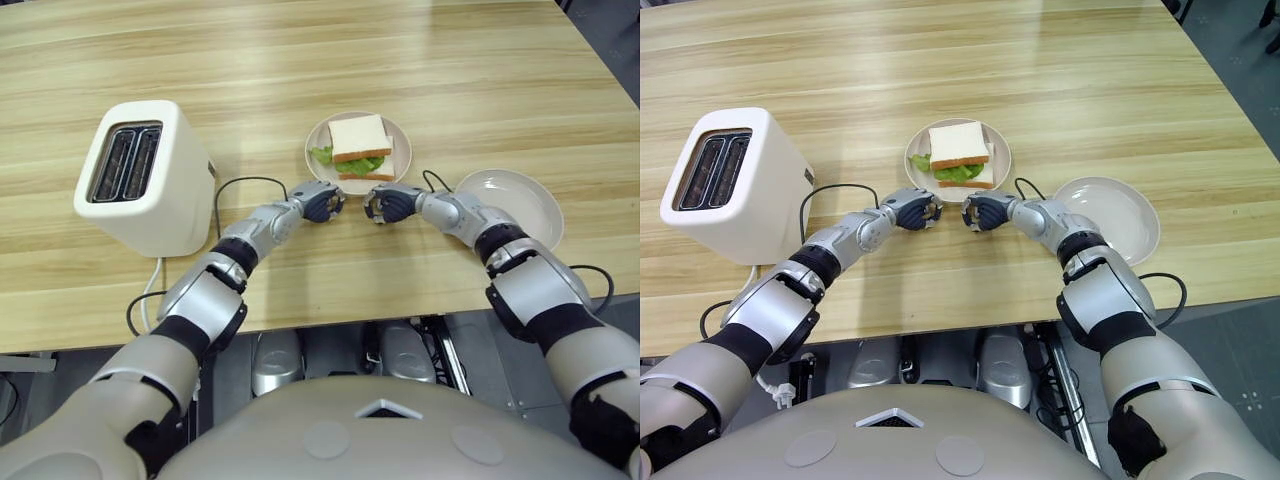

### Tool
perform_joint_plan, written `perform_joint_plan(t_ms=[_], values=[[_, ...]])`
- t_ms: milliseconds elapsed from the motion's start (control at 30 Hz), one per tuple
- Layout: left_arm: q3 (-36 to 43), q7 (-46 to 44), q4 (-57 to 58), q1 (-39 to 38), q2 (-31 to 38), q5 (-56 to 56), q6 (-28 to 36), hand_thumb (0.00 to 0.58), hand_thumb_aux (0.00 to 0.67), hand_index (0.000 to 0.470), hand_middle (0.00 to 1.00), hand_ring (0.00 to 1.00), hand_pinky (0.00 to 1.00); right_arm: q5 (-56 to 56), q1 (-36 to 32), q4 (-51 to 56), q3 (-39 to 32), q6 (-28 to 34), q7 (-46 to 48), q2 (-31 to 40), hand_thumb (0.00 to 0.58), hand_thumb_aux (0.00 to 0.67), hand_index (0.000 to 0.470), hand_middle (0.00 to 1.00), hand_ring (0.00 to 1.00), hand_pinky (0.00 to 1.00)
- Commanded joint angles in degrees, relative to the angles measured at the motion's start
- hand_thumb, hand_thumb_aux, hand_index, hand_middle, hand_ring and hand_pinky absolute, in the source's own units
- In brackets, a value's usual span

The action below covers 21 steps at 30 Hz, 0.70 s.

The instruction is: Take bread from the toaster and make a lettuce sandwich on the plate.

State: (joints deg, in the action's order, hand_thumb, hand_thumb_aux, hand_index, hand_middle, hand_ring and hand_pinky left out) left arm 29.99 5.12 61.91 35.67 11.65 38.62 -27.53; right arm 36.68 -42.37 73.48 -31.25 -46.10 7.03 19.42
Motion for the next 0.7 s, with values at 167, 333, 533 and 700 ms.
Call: perform_joint_plan(t_ms=[167, 333, 533, 700], values=[[-15.59, 2.10, -29.72, -15.08, 3.27, -19.03, -9.31, 0.000, 0.000, 0.000, 0.00, 0.00, 0.00, -19.59, 8.83, -14.63, 11.98, -23.93, -2.44, 0.87, 0.000, 0.000, 0.000, 0.00, 0.00, 0.00], [-22.36, 0.71, -41.59, -22.52, 0.00, -30.59, -8.72, 0.000, 0.000, 0.000, 0.00, 0.00, 0.00, -44.99, 15.53, -28.08, 17.29, -21.09, 2.62, -5.59, 0.000, 0.000, 0.000, 0.00, 0.00, 0.00], [-25.58, 0.86, -45.07, -25.79, -3.08, -33.36, -9.87, 0.000, 0.000, 0.000, 0.00, 0.00, 0.00, -53.00, 16.81, -28.96, 23.11, -17.84, 6.24, -11.95, 0.000, 0.000, 0.000, 0.00, 0.00, 0.00], [-26.78, 1.18, -45.26, -26.18, -4.88, -33.20, -10.57, 0.000, 0.000, 0.000, 0.00, 0.00, 0.00, -51.85, 19.15, -29.12, 26.61, -17.60, 6.63, -13.96, 0.000, 0.000, 0.000, 0.00, 0.00, 0.00]])
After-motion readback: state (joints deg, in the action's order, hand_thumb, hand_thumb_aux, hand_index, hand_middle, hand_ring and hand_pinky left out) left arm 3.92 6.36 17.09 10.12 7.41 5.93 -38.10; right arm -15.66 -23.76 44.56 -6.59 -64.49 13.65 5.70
